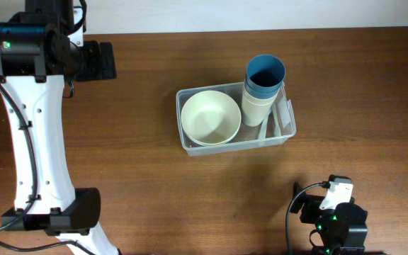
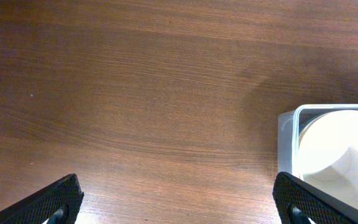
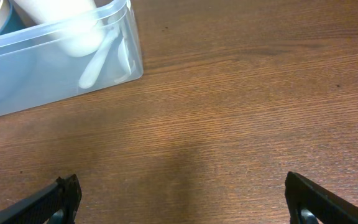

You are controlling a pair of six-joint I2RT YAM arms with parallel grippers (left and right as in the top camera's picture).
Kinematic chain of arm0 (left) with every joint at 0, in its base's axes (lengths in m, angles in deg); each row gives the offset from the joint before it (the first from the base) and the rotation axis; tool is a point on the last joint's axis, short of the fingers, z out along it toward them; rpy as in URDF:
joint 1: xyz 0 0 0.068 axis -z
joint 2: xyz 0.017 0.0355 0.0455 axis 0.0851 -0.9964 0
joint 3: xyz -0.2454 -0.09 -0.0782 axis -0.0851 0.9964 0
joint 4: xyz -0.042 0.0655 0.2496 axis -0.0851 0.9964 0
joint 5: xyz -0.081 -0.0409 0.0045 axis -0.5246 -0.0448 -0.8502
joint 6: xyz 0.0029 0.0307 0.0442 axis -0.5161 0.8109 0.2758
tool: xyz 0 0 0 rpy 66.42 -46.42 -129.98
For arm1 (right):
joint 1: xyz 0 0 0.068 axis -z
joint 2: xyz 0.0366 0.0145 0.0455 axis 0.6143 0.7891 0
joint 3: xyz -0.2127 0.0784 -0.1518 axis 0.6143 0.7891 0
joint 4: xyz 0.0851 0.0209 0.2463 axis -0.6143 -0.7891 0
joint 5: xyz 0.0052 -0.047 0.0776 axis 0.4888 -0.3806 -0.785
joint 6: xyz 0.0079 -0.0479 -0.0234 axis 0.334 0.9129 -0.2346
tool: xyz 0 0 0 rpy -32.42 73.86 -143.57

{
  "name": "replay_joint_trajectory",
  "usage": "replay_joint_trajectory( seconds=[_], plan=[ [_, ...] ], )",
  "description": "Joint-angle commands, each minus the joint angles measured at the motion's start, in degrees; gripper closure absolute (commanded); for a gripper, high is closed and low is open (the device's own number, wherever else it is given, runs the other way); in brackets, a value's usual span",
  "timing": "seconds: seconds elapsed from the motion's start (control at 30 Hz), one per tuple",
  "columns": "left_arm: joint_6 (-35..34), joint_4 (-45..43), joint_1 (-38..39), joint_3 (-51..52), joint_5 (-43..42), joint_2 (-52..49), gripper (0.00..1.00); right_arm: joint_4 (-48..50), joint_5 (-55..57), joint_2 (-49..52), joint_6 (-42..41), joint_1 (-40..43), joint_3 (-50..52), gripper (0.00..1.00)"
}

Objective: Pack container

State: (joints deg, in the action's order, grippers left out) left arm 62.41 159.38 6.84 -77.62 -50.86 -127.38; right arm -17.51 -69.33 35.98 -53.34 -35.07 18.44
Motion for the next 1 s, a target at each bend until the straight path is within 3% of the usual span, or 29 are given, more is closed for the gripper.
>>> replay_joint_trajectory(
  seconds=[0.0, 0.07, 0.23, 0.47, 0.63, 0.83, 0.97],
  plan=[
    [1.27, -0.04, -0.26, 0.39, 3.28, 0.2, 0.0, 0.17, -0.35, -0.7, 0.46, -0.57, 0.5, 0.01],
    [1.38, -2.45, -0.26, 0.57, 4.46, 0.81, 0.0, 0.17, -0.35, -0.7, 0.46, -0.57, 0.5, 0.01],
    [1.55, -18.14, 1.14, 9.14, 1.53, 7.15, 0.0, 0.17, -0.35, -0.7, 0.46, -0.57, 0.5, 0.01],
    [7.04, -44.98, 4.31, 37.27, -0.35, 22.12, 0.0, 0.17, -0.33, -0.7, 0.46, -0.57, 0.5, 0.01],
    [11.32, -59.3, 4.28, 57.4, -0.92, 32.46, 0.0, 0.17, -0.35, -0.7, 0.46, -0.57, 0.5, 0.01],
    [14.38, -75.14, 4.28, 80.7, -0.7, 45.46, 0.0, 0.17, -0.35, -0.7, 0.46, -0.57, 0.5, 0.01],
    [14.36, -80.39, 4.28, 92.35, -0.74, 53.57, 0.0, 0.17, -0.35, -0.7, 0.46, -0.57, 0.5, 0.01]
  ],
)
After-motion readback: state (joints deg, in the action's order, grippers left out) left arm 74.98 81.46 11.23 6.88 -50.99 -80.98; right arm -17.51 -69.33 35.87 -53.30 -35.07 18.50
